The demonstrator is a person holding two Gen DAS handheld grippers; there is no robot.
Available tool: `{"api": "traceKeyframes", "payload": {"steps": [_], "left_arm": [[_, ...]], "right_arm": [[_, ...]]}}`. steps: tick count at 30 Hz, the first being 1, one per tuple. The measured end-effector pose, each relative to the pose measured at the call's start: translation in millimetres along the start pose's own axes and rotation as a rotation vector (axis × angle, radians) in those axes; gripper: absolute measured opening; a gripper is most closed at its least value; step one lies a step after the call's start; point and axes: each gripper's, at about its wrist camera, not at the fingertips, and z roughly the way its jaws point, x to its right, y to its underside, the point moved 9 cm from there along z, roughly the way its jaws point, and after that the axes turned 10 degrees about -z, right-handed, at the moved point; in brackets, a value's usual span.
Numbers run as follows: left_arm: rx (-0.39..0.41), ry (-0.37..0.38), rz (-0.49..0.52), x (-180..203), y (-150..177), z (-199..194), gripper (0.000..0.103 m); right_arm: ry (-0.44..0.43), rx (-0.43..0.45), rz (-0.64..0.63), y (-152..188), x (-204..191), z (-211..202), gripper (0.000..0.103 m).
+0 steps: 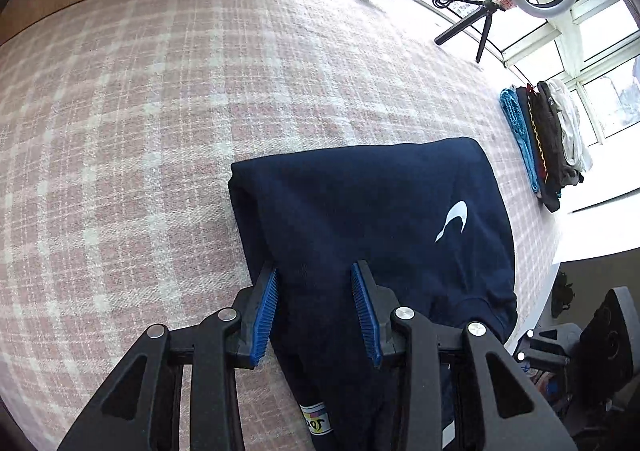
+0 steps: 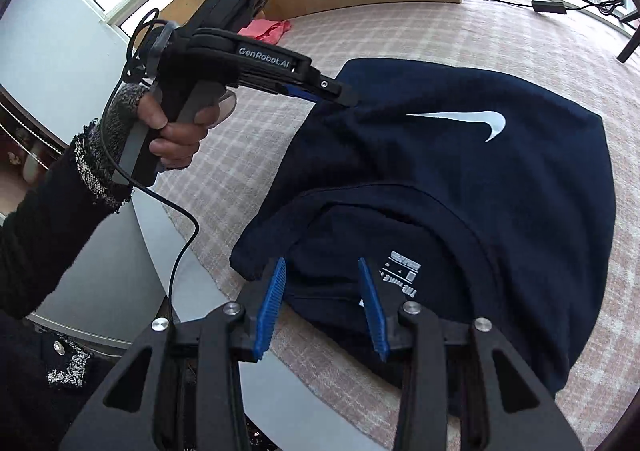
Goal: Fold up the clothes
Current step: 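Press the folded navy bundle flat with both grippers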
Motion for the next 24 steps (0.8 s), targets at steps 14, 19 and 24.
{"api": "traceKeyframes", "payload": {"steps": [14,19,24], "left_arm": [[0.074,-0.051,0.044,-20,-8,-19,0.017],[0.114,-0.077,0.096,-22,36,-66,0.031],[0.041,-0.033,0.214,13,133,-71,0.031]], "right_arm": [[-0.125,-0.103,-0.004,28,-18,28,0.037],[-0.134,-0.061,0.056,38,-10,-18,0.037],[0.108,-0.020,0.111,61,37,-68,0.037]]}}
